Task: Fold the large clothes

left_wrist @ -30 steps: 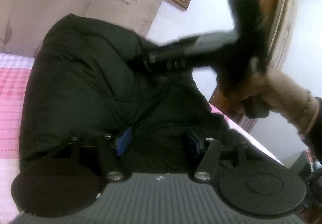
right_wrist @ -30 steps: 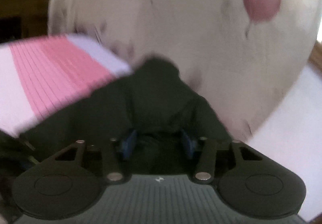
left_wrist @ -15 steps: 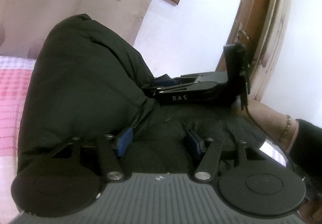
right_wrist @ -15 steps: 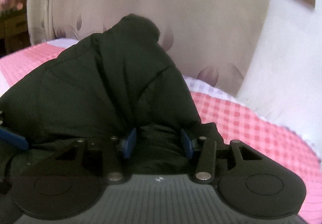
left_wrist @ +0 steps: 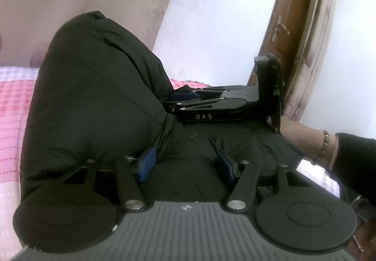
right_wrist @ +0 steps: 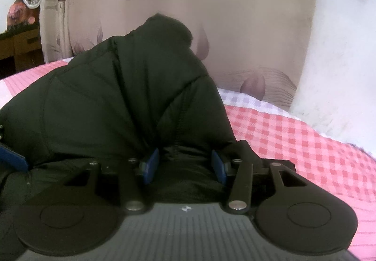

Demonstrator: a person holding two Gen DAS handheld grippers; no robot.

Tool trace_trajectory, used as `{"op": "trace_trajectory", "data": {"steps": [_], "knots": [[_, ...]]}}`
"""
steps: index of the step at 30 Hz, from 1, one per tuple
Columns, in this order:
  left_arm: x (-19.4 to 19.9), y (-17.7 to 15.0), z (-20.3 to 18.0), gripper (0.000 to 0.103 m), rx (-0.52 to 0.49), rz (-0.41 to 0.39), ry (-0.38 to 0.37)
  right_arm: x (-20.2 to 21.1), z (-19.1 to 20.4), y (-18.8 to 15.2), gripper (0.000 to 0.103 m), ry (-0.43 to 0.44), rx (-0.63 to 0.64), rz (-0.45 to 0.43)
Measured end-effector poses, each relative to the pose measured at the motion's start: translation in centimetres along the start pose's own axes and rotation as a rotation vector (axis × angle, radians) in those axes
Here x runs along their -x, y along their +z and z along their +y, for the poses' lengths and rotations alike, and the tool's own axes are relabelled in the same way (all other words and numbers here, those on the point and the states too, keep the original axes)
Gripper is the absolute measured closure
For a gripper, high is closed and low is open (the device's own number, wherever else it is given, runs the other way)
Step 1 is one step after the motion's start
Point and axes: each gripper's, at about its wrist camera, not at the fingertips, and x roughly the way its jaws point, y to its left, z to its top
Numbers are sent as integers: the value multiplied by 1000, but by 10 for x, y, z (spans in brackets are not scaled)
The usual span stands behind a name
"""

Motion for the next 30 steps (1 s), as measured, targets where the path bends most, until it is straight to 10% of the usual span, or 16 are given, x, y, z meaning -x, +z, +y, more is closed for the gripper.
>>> {"op": "trace_trajectory", "data": {"steps": [6, 9, 16, 21, 30], "knots": [[0, 1, -4, 43, -12, 1, 12, 19, -25, 18, 54, 57, -128, 37], [0, 2, -4, 43, -12, -6, 12, 87, -29, 29, 53, 3, -172, -102], [-1, -3, -5, 43, -11, -22, 4, 194, 58, -16, 51, -21, -56, -124], [1, -6, -5, 43, -8, -37, -1, 180, 85, -59, 54, -181, -74, -3], [6, -10, -4, 43, 2, -62, -3, 145, 70, -80, 50, -119, -281, 87]]}}
